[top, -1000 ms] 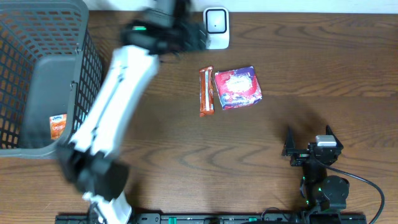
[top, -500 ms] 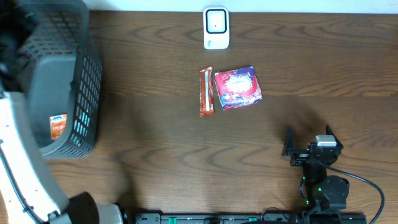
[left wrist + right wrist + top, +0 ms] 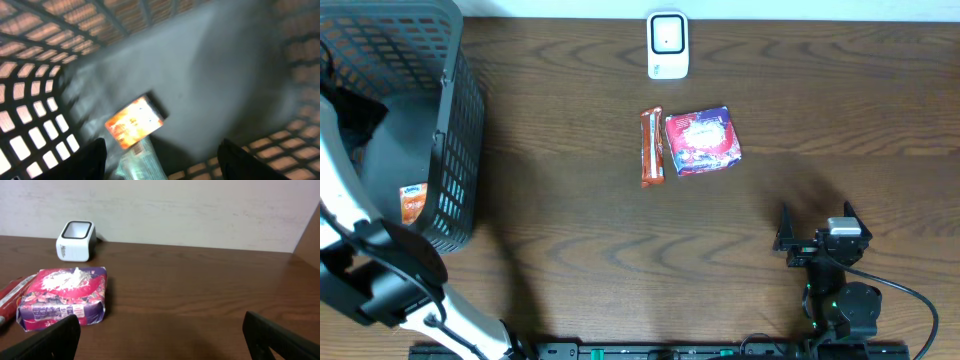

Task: Scan the item barcode
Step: 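Reach the left gripper into the basket and grasp the orange packet, then place the orange packet left of the snack bar with the left gripper, then reach the left gripper into the basket and grasp the mint-green wrapper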

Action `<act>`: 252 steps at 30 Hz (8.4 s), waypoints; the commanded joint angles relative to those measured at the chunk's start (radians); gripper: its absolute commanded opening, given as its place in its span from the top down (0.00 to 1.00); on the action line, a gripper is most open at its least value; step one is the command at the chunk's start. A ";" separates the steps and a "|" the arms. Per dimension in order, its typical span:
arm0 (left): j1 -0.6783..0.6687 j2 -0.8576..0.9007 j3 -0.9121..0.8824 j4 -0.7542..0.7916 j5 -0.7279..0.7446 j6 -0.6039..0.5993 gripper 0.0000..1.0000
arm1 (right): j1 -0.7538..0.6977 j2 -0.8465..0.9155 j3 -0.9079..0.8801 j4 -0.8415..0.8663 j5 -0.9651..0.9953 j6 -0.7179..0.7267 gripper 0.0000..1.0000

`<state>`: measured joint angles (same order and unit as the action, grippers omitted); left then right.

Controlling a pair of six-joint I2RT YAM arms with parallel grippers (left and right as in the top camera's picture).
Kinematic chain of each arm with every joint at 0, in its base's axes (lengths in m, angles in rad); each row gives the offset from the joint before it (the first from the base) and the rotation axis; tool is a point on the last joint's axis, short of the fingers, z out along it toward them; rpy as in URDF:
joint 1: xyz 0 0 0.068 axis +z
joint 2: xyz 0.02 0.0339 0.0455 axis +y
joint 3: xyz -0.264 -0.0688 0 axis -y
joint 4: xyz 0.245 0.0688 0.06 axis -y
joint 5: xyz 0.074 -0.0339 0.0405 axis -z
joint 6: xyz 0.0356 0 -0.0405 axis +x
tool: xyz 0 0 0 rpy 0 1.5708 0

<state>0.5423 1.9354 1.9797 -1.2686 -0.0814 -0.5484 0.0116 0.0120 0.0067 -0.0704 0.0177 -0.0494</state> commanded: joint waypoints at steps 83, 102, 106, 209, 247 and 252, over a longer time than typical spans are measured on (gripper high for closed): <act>-0.867 0.053 -0.134 0.185 0.218 0.006 0.93 | -0.008 -0.005 -0.001 -0.004 -0.001 -0.011 0.01; -0.839 0.143 0.033 0.260 0.464 -0.032 0.16 | -0.008 -0.005 -0.001 -0.004 -0.001 -0.011 0.01; -0.771 0.013 0.102 0.296 0.463 0.000 0.17 | -0.008 -0.005 -0.001 -0.004 -0.001 -0.011 0.01; 0.120 0.127 -0.080 -0.201 0.319 0.093 0.02 | -0.008 -0.005 -0.001 -0.004 -0.001 -0.011 0.01; 0.121 0.137 -0.492 0.203 0.256 -0.268 0.86 | -0.008 -0.005 -0.001 -0.004 -0.001 -0.011 0.01; 0.121 0.133 -0.435 0.212 0.266 -0.250 0.92 | -0.008 -0.005 -0.001 -0.004 -0.001 -0.011 0.01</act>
<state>0.6594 2.0575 1.5139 -1.0702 0.1963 -0.8116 0.0116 0.0120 0.0067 -0.0704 0.0181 -0.0494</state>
